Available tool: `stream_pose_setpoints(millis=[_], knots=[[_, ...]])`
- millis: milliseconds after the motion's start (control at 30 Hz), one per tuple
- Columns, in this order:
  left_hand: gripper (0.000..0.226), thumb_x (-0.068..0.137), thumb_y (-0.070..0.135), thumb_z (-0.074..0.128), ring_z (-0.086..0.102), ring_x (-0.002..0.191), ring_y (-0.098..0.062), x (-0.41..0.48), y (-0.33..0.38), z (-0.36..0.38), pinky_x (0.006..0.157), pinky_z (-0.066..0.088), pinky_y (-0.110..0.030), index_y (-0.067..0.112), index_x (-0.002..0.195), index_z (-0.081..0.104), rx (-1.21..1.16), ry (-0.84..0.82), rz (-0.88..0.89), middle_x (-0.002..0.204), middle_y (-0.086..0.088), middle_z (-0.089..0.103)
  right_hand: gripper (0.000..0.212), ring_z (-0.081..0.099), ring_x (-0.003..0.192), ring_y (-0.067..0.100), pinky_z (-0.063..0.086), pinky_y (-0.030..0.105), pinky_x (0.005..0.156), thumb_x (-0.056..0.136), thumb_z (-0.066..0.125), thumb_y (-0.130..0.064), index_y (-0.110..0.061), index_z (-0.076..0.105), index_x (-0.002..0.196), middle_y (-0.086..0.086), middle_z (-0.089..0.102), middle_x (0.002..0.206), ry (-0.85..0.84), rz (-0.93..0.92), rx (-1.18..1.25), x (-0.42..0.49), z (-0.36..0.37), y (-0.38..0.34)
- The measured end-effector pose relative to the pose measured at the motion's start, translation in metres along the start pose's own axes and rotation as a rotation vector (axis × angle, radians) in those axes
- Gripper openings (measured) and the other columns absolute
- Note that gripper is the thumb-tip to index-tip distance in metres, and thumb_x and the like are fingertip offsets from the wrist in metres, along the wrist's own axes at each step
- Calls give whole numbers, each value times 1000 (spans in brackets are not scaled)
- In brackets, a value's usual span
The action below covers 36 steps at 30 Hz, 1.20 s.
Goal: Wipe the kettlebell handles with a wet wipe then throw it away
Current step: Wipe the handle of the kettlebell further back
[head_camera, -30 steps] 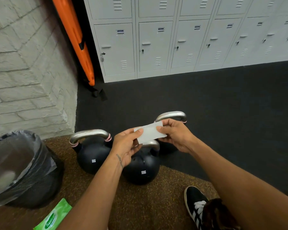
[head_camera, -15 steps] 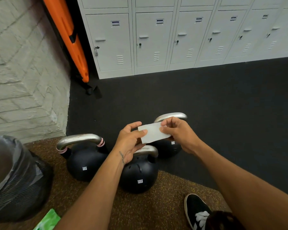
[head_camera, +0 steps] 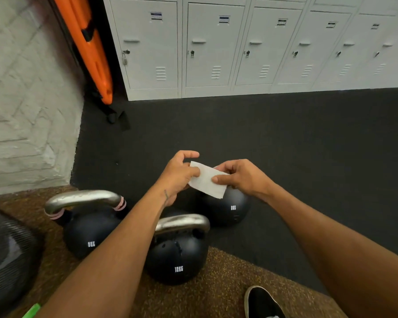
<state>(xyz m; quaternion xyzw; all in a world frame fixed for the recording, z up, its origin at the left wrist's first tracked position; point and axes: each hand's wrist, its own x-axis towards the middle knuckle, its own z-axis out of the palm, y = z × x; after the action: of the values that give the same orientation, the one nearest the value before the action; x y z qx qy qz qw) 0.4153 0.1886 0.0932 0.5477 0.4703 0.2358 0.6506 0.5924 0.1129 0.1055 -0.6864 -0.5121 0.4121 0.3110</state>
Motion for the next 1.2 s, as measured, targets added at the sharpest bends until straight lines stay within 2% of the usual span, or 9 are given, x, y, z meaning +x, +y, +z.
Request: stream_pose_setpoints(millis=[100,167,267,400,600,700,833,1000,1200], knots=[[42,86,12,69,61,99,-13,8,-9,4,77,51,-31,31,120,52,113,229,31,106,4,64,12,62,61,-4,48,12,60,84,77,-14,-11,74,95,-7,70,73,99,11,10,11,8,6],[33,84,26,72,62,97,-14,8,-16,10,80,53,-34,32,112,56,164,448,21,102,9,62,10,69,71,9,58,28,72,83,78,-16,-15,73,92,-5,73,74,161,24,40,18,14,12],[21,85,47,69,67,94,-18,6,-18,23,79,58,-42,31,97,66,8,388,-150,98,5,70,12,72,78,25,59,46,77,83,78,-18,-20,72,93,2,75,80,197,4,9,24,20,17],[33,83,52,74,74,81,-15,6,-12,39,66,54,-34,21,93,75,-209,225,-284,87,2,78,18,64,67,3,51,28,69,84,76,-18,-25,74,101,-9,71,76,136,-49,-62,26,21,23],[23,82,38,60,73,74,-25,28,-22,50,68,62,-41,23,74,74,70,506,-159,83,-3,75,27,62,72,-7,46,15,74,85,76,-19,-18,71,112,-9,71,86,49,-57,-9,27,1,23],[38,91,41,53,63,72,-26,32,-26,50,55,42,-29,17,64,65,480,609,-81,73,-3,66,38,64,101,5,47,27,91,85,72,-40,-31,67,122,-13,71,111,126,-55,-385,34,-26,31],[44,98,32,50,55,62,-21,37,-28,57,46,27,-28,16,56,54,638,554,20,61,0,55,50,47,131,24,44,43,104,92,61,-41,-33,51,140,-3,49,145,99,-84,-804,32,-54,42],[33,97,30,48,63,74,-25,43,-41,76,62,49,-36,16,73,65,718,358,98,75,-2,67,66,35,140,29,37,46,108,95,54,-43,-38,24,153,-2,29,159,2,-40,-1070,26,-63,63],[43,96,8,42,64,101,-34,35,-50,62,84,54,-45,28,121,70,688,289,144,106,-9,73,73,44,134,29,38,43,109,91,65,-40,-32,27,154,5,37,153,22,-21,-726,31,-83,75]])
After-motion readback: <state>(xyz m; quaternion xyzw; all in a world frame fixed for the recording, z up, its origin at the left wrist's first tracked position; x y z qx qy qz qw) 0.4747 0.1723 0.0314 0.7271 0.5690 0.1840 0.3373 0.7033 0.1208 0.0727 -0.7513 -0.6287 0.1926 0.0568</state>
